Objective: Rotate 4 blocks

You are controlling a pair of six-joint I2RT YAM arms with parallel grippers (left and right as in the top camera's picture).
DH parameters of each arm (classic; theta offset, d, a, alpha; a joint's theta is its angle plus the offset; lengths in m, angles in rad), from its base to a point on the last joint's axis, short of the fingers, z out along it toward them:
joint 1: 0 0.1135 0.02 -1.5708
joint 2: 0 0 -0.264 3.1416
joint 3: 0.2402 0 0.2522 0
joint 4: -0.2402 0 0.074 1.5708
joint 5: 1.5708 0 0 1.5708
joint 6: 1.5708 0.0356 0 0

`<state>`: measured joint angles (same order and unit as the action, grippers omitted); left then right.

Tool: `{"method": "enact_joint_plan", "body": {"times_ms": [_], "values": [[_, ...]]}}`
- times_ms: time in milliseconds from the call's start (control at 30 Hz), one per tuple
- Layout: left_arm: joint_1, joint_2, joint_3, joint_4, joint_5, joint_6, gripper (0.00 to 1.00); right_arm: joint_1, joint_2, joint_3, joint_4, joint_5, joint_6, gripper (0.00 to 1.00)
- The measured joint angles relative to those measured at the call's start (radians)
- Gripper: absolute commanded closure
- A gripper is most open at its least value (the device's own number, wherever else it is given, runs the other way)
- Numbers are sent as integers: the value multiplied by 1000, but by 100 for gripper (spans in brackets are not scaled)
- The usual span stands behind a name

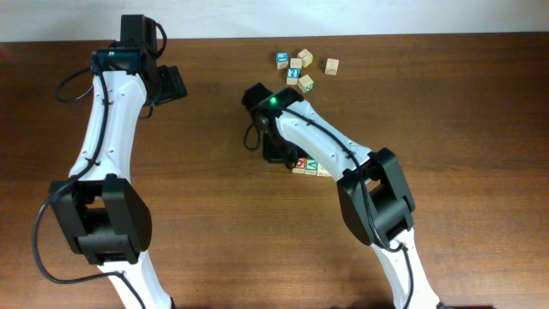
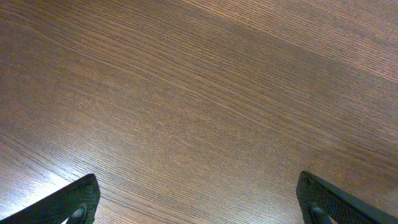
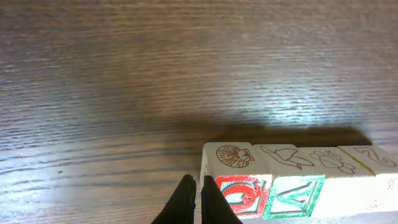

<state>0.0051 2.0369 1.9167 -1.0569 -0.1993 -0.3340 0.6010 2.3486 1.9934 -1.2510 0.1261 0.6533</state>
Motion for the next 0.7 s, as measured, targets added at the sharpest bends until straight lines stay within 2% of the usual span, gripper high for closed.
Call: {"method": "enact_joint_plan", "body": {"times_ms": [100,300,400,467,533,633,700], "values": [[0,0,0,1,0,0,1,-31,16,129,-125,-38,-18,92],[-2,-14,0,-31,0,0,1,-108,-25,739,-433,-77,-117,93],[-24,-96,0,-63,0,0,1,-200,-111,865,-441,-170,-189,92],[-67,-167,0,-111,0,0,1,-227,-184,864,-441,-213,-238,92],[-122,-197,4,-164,0,0,1,-246,-313,810,-439,-229,-277,85],[-204,-197,3,-186,0,0,1,-301,-596,523,-441,-126,-290,86],[-247,-196,0,-159,1,0,0,-330,-655,304,-441,-91,-286,90]]}}
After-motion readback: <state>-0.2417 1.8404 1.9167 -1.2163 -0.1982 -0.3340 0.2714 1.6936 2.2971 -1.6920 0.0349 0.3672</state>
